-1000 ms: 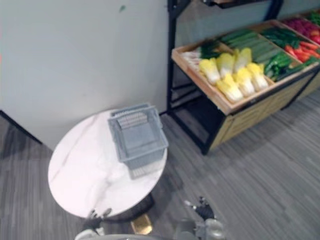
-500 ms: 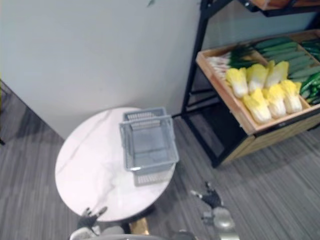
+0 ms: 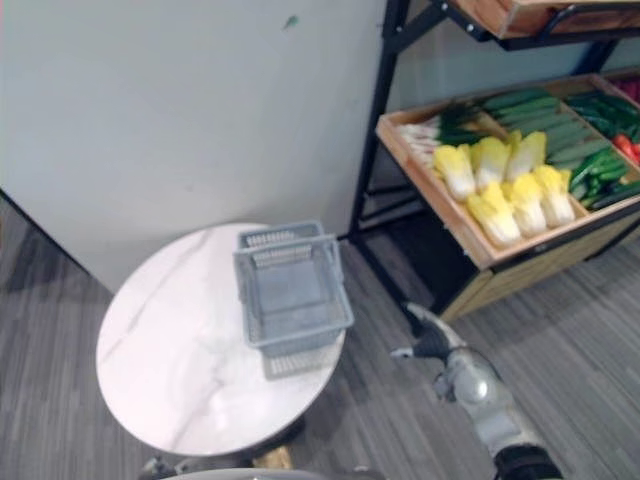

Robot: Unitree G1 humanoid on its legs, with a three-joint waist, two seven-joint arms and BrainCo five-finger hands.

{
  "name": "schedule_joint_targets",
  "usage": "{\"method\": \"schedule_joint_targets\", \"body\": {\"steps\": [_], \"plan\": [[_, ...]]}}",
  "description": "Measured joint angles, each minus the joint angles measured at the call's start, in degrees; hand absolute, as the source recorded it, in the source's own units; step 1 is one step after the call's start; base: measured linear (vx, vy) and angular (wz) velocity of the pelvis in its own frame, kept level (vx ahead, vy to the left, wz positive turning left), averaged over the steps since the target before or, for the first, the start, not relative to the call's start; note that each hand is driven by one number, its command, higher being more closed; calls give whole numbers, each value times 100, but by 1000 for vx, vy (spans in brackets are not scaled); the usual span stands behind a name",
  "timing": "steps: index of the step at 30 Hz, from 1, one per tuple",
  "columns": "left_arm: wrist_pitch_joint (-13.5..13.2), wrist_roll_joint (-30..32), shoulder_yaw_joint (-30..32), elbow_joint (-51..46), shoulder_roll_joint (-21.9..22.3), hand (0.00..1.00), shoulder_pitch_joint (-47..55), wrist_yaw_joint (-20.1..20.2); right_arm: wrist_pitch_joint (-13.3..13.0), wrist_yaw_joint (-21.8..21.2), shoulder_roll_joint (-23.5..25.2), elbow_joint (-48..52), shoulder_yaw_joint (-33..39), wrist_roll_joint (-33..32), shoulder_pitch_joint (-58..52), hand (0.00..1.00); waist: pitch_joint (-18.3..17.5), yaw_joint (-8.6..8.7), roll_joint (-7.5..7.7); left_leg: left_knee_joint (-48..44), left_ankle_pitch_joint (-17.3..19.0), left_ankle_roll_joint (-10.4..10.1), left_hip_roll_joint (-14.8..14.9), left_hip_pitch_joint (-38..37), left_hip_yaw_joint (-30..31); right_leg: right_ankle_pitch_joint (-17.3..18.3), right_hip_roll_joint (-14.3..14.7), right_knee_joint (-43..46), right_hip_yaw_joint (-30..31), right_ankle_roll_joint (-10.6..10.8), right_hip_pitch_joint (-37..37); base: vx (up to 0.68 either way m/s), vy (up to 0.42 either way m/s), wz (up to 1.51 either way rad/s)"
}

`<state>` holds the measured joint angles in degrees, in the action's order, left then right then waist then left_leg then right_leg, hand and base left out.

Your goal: Pick vegetable in the basket

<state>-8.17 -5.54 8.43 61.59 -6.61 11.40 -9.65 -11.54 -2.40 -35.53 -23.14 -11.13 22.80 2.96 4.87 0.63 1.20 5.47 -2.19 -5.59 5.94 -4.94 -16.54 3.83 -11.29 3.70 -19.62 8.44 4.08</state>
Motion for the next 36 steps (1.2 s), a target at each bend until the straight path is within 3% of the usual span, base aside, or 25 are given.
{"method": "schedule_joint_targets", "body": {"steps": [5,7,13,20,27,30,36], "plan": [[-3,25,-142,-9,-24,0,2,9,-53,60,-157,-35,-702,212,1093,0,-33,-81,-20,1,-69,48,-28,252,28,-117,3,-97,-21,-8,-181,2,0,2],[-4,22,-142,-26,-42,0,-2,9,-52,67,-179,-315,-1287,292,1929,0,1,-128,13,0,-147,74,-37,375,178,-190,18,-174,-134,-45,-187,-6,-9,22],[-5,-1,-137,-270,-40,0,-87,-41,-43,82,-127,-1106,-1975,473,3950,0,534,-539,81,2,-389,101,2,820,411,-418,105,-320,-305,-136,-449,-86,0,19],[-12,-105,-119,-288,-42,0,-304,-169,166,366,54,-2012,-2077,623,5251,0,934,-879,139,27,-577,158,28,1222,633,-495,135,-277,-398,-156,-732,-84,13,15],[-125,-124,-127,-376,-39,0,-655,-315,355,582,111,-2548,-2037,652,5832,0,1240,-903,156,5,-695,179,34,1546,764,-500,128,-155,-460,-163,-1034,-18,8,7],[-134,-331,-139,-524,-37,0,-828,-361,433,709,170,-2960,-1563,651,6001,0,1448,-1016,147,3,-729,178,46,1634,810,-500,139,-133,-513,-164,-1091,16,-5,9],[-151,-332,-151,-569,-38,0,-999,-373,520,771,180,-3284,-1309,651,6350,0,1624,-1062,121,0,-763,178,27,1806,958,-484,126,-78,-571,-179,-1201,32,-2,12]]}}
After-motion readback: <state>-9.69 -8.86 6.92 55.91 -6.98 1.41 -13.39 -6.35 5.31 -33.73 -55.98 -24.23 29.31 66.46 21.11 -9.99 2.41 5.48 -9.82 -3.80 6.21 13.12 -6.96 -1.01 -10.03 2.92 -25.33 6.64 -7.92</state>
